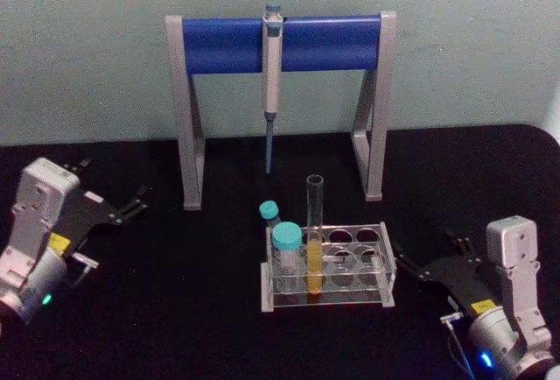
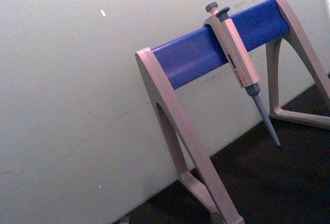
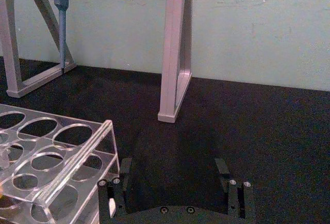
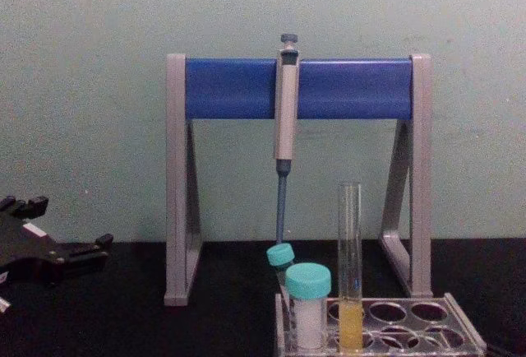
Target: Pick up the test tube from the test tube rack, shake it, then place it back into the test tube rack.
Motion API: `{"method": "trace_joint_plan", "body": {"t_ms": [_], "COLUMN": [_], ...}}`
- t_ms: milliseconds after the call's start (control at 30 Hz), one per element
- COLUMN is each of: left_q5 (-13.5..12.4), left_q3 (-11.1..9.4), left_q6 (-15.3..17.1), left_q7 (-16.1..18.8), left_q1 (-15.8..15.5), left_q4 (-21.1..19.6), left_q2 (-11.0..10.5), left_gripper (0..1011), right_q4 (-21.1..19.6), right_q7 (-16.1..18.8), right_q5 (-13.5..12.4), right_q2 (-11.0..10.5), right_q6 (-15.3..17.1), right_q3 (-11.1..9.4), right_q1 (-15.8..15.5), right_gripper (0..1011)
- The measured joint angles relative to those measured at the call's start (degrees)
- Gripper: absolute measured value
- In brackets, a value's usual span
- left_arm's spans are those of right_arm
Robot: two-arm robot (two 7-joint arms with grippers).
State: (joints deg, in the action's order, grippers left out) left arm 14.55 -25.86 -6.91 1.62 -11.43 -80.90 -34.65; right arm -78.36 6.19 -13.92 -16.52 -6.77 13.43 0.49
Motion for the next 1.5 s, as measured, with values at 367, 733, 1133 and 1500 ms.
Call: {"method": "trace_joint_plan", "body": {"t_ms": [367,733,1133,1500], "left_q5": [0.0,0.0,0.0,0.0], "left_q3": [0.0,0.0,0.0,0.0], "left_q6": [0.0,0.0,0.0,0.0], "left_q7": [0.0,0.0,0.0,0.0], "left_q1": [0.0,0.0,0.0,0.0], "left_q4": [0.0,0.0,0.0,0.0], "left_q2": [0.0,0.0,0.0,0.0], "left_gripper": [1001,1001,1001,1001], "right_q4": [0.0,0.01,0.01,0.01], "right_q7": [0.0,0.0,0.0,0.01], "right_q5": [0.0,0.0,0.0,0.0], "right_q2": [0.0,0.0,0.0,0.0], "right_q6": [0.0,0.0,0.0,0.0], "right_q3": [0.0,0.0,0.0,0.0], "right_q1": [0.0,0.0,0.0,0.0], "right_gripper": [1000,1000,1000,1000]}}
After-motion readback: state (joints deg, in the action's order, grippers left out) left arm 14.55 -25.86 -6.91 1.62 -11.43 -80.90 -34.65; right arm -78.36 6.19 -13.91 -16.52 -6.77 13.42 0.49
